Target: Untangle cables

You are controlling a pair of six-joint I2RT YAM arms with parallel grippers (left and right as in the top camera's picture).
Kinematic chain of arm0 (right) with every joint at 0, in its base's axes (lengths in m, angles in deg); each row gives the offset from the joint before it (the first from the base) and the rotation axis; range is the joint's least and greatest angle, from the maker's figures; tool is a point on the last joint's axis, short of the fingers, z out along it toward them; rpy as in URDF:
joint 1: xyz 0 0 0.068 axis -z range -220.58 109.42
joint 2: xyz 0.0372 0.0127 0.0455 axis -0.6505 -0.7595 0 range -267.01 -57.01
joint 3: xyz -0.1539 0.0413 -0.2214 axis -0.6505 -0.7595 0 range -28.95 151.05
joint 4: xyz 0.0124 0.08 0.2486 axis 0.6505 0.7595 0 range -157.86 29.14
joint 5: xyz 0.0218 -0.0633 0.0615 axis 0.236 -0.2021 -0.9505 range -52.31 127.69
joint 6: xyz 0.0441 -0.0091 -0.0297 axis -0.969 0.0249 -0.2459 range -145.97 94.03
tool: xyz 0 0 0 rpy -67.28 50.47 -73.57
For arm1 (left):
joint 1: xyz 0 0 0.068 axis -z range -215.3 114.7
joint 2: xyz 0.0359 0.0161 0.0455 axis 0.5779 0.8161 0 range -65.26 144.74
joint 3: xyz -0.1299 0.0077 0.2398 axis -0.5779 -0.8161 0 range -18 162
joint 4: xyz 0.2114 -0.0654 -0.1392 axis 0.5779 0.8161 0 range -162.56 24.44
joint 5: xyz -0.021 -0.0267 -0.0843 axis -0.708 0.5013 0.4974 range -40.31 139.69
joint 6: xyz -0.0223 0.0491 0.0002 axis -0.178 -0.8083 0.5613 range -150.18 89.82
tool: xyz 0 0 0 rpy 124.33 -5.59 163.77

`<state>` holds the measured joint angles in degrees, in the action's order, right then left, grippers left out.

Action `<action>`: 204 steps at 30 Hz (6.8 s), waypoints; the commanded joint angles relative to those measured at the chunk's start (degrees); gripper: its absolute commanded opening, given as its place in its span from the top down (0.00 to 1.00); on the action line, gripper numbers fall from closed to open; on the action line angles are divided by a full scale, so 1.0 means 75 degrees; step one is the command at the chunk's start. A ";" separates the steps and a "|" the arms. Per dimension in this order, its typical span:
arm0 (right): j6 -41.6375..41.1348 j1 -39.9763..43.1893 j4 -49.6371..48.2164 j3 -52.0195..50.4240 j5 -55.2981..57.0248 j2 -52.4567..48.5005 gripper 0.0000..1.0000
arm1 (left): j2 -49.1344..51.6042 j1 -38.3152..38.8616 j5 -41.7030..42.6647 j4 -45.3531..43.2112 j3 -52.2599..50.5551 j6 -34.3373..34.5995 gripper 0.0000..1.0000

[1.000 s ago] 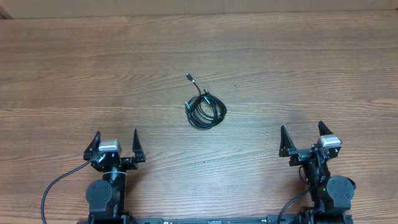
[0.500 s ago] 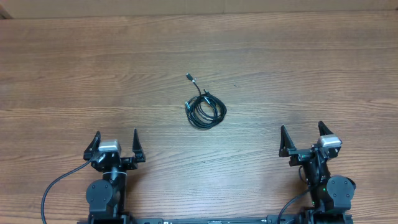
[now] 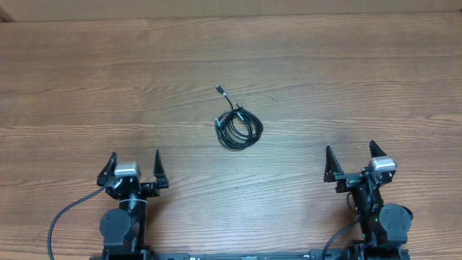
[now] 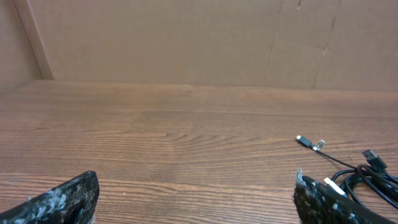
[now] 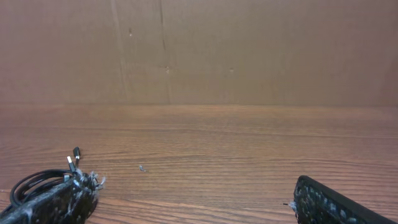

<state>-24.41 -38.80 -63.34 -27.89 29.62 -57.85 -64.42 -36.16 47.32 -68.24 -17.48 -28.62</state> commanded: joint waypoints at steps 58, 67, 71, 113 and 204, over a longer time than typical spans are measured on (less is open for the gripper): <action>-0.0469 0.0026 0.8306 0.9276 -0.2565 -0.7268 0.00 | 0.8309 -0.0029 0.5464 0.7064 1.1054 0.0437 0.00; -0.1139 -0.0154 0.8545 0.9605 -0.5380 -1.0550 0.00 | 1.1179 0.0466 0.7370 0.7274 1.1275 0.1125 0.00; -0.1148 -0.0664 0.8428 0.9605 -0.4546 -1.1602 0.00 | 1.2097 0.1367 0.4864 0.7437 1.1275 0.2468 0.00; -0.2812 -0.1475 0.7055 0.9602 -0.2929 -1.3158 0.04 | 1.5431 0.2591 0.4954 0.5814 1.1275 0.5872 0.52; -0.2553 -0.1475 0.7638 0.9602 -0.2920 -1.3158 0.00 | 1.1462 0.2847 0.4127 0.1102 1.5889 0.6854 0.96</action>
<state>-44.15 -49.95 -5.42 43.13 7.26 -156.60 23.33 -14.46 80.54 -56.76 97.86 22.81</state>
